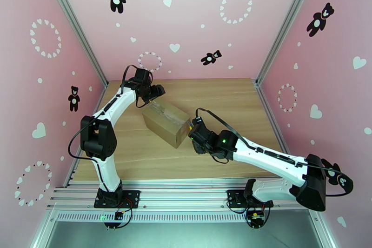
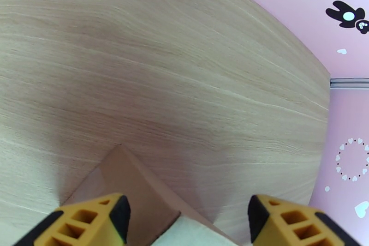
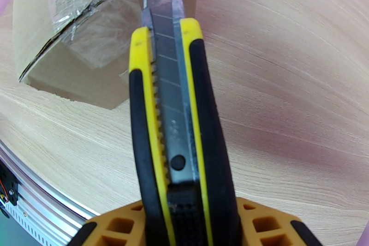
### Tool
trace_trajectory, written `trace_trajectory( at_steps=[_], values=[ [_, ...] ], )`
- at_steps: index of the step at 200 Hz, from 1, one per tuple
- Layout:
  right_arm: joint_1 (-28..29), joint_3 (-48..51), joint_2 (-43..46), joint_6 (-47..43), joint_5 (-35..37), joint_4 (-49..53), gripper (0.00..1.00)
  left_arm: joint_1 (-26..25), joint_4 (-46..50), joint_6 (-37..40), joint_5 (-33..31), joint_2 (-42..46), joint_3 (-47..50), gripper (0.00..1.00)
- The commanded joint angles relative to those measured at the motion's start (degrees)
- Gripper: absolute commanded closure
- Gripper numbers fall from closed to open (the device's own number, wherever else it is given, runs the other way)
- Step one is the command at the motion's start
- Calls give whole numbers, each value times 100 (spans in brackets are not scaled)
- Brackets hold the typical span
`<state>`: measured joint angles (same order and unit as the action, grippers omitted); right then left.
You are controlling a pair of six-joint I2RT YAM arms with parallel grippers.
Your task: Unpack the express box
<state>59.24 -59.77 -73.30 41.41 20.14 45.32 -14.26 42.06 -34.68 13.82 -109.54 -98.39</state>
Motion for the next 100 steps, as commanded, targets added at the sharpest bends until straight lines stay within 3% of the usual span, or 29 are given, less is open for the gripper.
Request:
trace_trajectory(
  at_steps=[1, 100],
  values=[
    [-19, -152, 193, -36, -32, -118, 100, -120, -21, -45, 156, -133, 39, 27],
    [-53, -167, 117, -79, -145, -152, 100, -329, -65, -88, 186, -182, 76, 27]
  ],
)
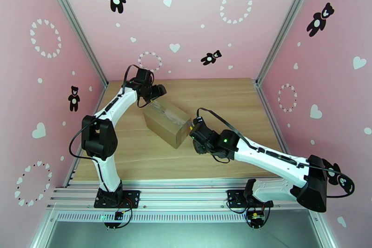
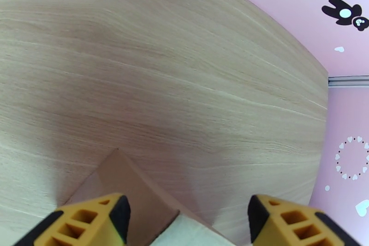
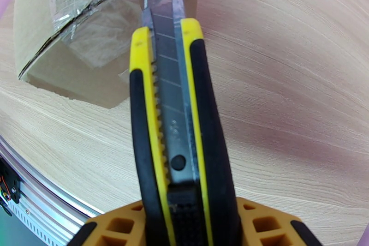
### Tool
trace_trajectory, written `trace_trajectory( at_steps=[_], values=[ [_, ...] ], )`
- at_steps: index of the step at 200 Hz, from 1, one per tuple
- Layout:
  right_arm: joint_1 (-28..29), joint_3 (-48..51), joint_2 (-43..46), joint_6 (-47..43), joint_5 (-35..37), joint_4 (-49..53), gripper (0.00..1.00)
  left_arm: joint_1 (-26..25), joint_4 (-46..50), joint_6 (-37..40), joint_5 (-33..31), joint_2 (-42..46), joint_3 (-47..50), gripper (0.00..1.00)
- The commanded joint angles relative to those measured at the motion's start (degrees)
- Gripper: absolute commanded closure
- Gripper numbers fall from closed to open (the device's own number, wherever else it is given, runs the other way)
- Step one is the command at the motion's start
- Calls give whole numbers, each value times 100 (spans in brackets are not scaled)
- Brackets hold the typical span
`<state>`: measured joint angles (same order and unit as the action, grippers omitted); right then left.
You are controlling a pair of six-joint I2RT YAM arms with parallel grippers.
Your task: Unpack the express box
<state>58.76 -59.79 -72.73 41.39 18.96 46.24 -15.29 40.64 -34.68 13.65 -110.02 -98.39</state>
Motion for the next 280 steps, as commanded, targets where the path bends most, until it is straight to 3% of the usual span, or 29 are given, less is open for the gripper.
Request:
trace_trajectory(
  at_steps=[1, 146, 280],
  values=[
    [-5, -169, 58, -73, -25, -241, 100, -232, 76, -90, 206, -134, 80, 27],
    [-2, -234, 88, -119, 44, -260, 100, -517, -115, -249, 354, -179, 230, 27],
    [-295, -59, 372, -126, -472, -338, 100, -537, -139, -171, 415, -249, 188, 28]
  ],
)
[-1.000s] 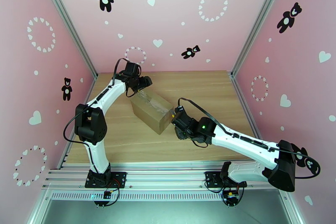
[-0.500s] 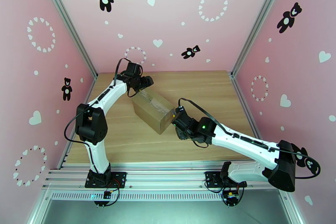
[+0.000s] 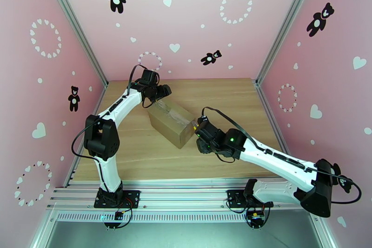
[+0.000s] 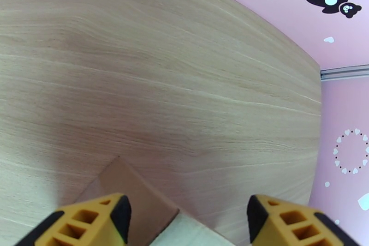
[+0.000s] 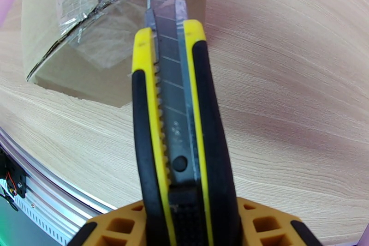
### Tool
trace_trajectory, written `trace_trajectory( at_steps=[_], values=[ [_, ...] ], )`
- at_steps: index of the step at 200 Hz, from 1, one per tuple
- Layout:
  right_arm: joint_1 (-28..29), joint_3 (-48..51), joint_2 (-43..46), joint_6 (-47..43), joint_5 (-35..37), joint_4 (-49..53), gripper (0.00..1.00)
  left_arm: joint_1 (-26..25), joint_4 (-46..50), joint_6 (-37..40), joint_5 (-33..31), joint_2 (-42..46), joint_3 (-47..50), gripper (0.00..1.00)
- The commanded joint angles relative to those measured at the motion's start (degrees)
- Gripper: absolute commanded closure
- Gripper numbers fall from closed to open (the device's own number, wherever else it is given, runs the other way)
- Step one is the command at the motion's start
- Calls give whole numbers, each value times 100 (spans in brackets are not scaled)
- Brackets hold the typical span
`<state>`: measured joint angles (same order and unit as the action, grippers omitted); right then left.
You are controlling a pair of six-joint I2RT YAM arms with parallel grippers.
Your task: Unpack the express box
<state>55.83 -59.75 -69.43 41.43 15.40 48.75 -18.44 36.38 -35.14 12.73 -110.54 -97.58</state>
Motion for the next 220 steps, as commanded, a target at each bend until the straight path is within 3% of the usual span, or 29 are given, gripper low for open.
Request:
trace_trajectory(
  at_steps=[1, 220],
  values=[
    [-7, -63, 43, -137, -116, -592, 100, -222, 289, -125, 509, -196, 108, 28],
    [-24, -327, -282, -548, -23, -524, 100, -449, 158, 245, 737, -374, 50, 29]
  ],
)
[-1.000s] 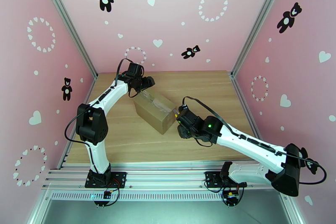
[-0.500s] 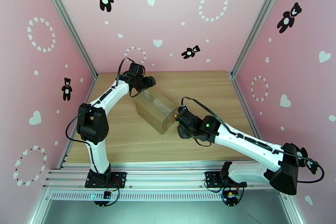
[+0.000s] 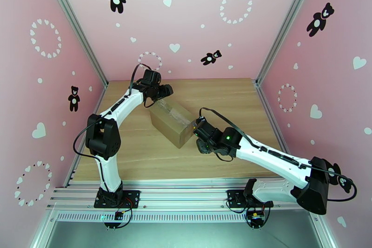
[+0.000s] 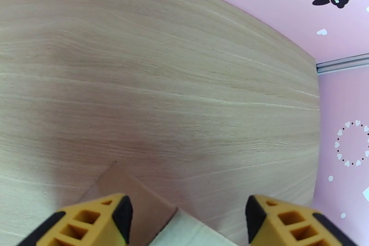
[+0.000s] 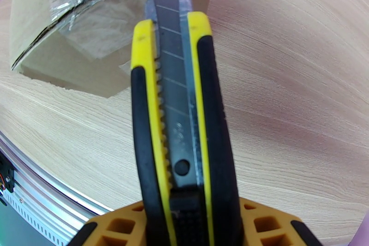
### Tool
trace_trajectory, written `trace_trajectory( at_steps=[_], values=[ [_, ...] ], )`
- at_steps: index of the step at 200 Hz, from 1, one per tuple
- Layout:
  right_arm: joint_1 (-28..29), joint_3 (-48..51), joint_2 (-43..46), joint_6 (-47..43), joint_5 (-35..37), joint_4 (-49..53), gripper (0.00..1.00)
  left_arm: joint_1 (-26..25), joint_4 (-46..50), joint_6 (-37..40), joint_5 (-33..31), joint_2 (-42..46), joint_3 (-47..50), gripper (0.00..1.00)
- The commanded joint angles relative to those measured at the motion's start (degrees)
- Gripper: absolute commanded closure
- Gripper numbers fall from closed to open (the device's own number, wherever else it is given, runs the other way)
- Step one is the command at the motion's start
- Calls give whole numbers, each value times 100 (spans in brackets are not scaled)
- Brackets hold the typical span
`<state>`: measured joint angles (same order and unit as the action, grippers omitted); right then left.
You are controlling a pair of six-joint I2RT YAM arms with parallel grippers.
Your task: Unpack the express box
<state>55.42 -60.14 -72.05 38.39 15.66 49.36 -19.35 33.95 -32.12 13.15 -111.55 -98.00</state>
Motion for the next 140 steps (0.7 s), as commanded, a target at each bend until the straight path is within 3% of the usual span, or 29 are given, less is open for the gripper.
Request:
trace_trajectory(
  at_steps=[1, 140],
  values=[
    [11, -283, -20, -244, -52, -585, 100, -358, 401, -57, 697, -277, 94, 29],
    [39, -283, -72, -220, -87, -590, 100, -529, 266, 8, 752, -402, -251, 31]
  ],
)
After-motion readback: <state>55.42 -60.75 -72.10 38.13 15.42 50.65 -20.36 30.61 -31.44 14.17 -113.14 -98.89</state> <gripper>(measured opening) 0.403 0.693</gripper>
